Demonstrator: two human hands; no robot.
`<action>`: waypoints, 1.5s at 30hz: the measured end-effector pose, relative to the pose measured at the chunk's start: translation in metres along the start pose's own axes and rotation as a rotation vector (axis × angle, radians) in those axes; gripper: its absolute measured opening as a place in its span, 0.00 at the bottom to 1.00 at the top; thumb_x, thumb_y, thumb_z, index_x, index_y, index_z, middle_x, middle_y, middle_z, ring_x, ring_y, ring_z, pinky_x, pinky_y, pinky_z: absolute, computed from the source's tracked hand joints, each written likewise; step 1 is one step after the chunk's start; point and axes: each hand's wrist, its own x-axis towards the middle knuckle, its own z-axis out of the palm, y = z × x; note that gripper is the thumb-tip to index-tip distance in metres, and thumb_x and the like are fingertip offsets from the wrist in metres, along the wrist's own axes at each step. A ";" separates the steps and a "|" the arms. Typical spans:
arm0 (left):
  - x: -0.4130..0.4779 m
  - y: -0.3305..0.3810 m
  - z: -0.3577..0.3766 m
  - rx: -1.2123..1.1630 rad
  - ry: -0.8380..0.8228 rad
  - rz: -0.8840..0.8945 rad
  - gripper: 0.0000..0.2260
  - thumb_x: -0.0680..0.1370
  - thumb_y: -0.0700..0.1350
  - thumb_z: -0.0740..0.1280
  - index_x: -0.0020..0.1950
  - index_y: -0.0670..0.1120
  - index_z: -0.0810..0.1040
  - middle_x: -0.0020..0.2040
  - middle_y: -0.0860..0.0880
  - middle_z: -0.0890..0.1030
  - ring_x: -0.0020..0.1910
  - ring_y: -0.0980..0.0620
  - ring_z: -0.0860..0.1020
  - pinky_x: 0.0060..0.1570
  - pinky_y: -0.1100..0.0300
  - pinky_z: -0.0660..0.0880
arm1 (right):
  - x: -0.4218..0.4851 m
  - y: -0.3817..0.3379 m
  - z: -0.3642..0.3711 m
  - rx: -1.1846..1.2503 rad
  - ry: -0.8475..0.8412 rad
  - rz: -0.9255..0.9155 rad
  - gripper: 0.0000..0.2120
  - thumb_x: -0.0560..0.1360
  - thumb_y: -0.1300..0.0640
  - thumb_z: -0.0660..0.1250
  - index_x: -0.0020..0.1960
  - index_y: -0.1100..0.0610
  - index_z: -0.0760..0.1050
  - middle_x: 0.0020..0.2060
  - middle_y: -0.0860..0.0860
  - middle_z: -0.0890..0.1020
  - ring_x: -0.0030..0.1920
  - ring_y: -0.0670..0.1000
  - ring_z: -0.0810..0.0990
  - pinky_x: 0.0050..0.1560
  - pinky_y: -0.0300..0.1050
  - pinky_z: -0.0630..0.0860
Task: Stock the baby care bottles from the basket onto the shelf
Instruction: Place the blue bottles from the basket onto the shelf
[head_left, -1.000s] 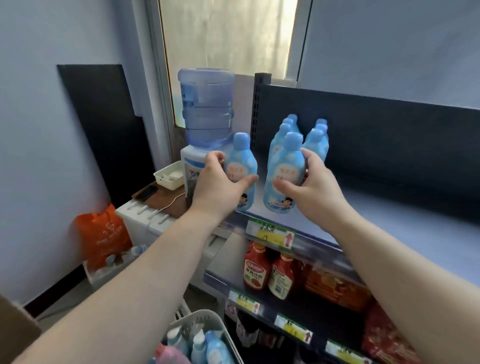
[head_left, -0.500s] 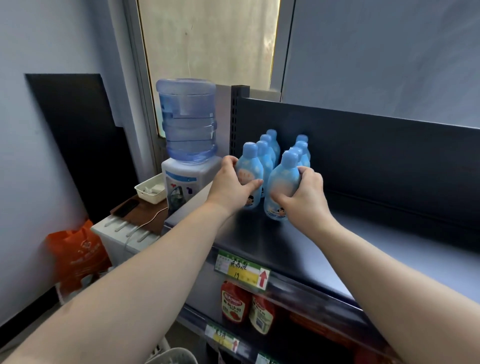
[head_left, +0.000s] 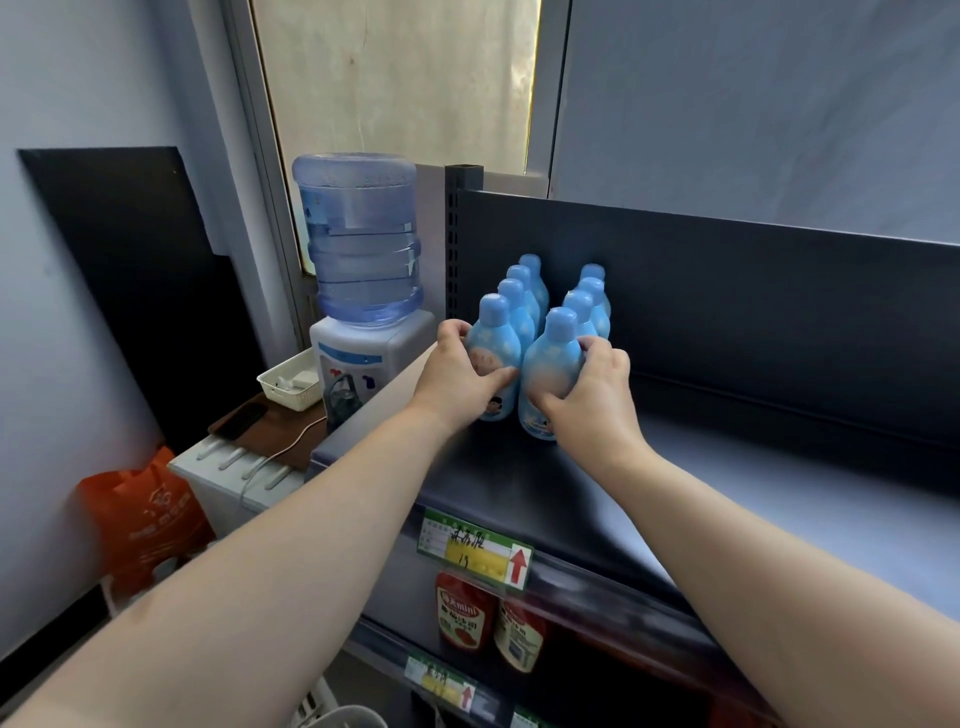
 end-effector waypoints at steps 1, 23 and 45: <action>0.001 -0.001 -0.001 0.000 -0.006 -0.003 0.28 0.71 0.45 0.75 0.64 0.43 0.64 0.54 0.50 0.73 0.53 0.52 0.74 0.53 0.59 0.72 | 0.000 0.000 0.000 -0.003 0.002 0.003 0.30 0.71 0.56 0.73 0.67 0.56 0.63 0.59 0.51 0.65 0.59 0.54 0.72 0.61 0.50 0.73; -0.070 0.001 -0.063 0.278 0.072 0.111 0.36 0.74 0.50 0.71 0.76 0.44 0.57 0.74 0.45 0.64 0.72 0.49 0.63 0.68 0.56 0.61 | -0.077 -0.065 -0.007 -0.308 -0.020 -0.332 0.39 0.72 0.45 0.71 0.76 0.53 0.56 0.71 0.53 0.60 0.71 0.55 0.57 0.71 0.50 0.60; -0.371 -0.189 -0.173 0.546 0.085 -0.352 0.31 0.74 0.50 0.71 0.74 0.45 0.63 0.72 0.47 0.65 0.71 0.48 0.64 0.70 0.58 0.59 | -0.301 -0.032 0.139 -0.446 -0.547 -0.535 0.34 0.71 0.44 0.69 0.71 0.58 0.66 0.67 0.60 0.70 0.66 0.60 0.67 0.66 0.54 0.67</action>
